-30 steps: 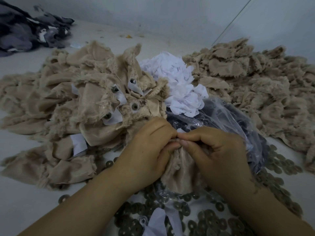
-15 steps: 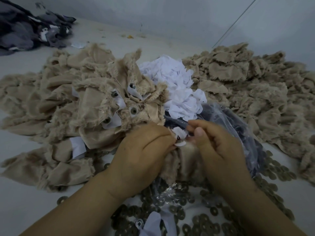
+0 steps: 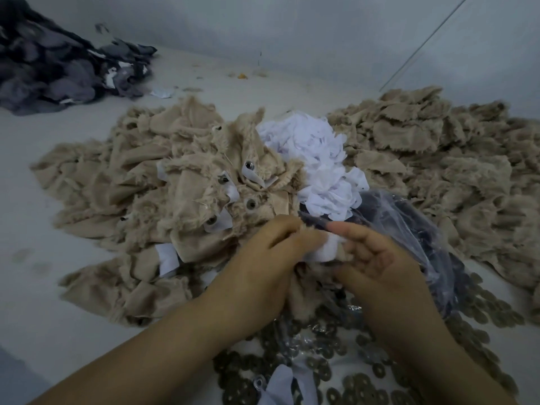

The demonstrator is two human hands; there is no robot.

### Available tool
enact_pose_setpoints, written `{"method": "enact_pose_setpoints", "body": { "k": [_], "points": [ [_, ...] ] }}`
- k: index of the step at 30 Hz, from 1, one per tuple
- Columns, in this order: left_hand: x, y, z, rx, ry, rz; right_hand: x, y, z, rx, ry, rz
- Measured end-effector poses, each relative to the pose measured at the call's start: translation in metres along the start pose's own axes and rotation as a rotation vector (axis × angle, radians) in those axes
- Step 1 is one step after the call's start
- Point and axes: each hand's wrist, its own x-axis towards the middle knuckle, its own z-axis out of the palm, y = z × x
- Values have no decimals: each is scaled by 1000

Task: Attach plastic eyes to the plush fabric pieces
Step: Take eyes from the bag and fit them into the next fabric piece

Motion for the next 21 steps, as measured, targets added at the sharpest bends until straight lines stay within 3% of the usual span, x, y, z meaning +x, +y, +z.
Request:
{"method": "enact_pose_setpoints", "body": {
  "k": [2,4,7,9,11,13,16,21],
  "points": [
    [-6,-2,-6,-10,22,29,2,0,-1,31,19,28],
    [-7,6,-15,-135,17,-62,5,-1,-2,107,-32,89],
    [-10,12,-14,-206,-163,-54,7,-3,-2,326,-203,250],
    [-2,12,-20,-212,-249,19,5,-4,-1,537,-289,341],
    [4,6,-22,-8,-236,238,4,-4,-2,606,-287,334],
    [5,1,-21,153,-189,370,5,0,-4,460,-183,286],
    [10,-6,-30,266,-127,428,6,4,-8,157,-30,206],
    [32,-29,-51,388,165,426,8,0,-3,149,34,174]
  ]
}}
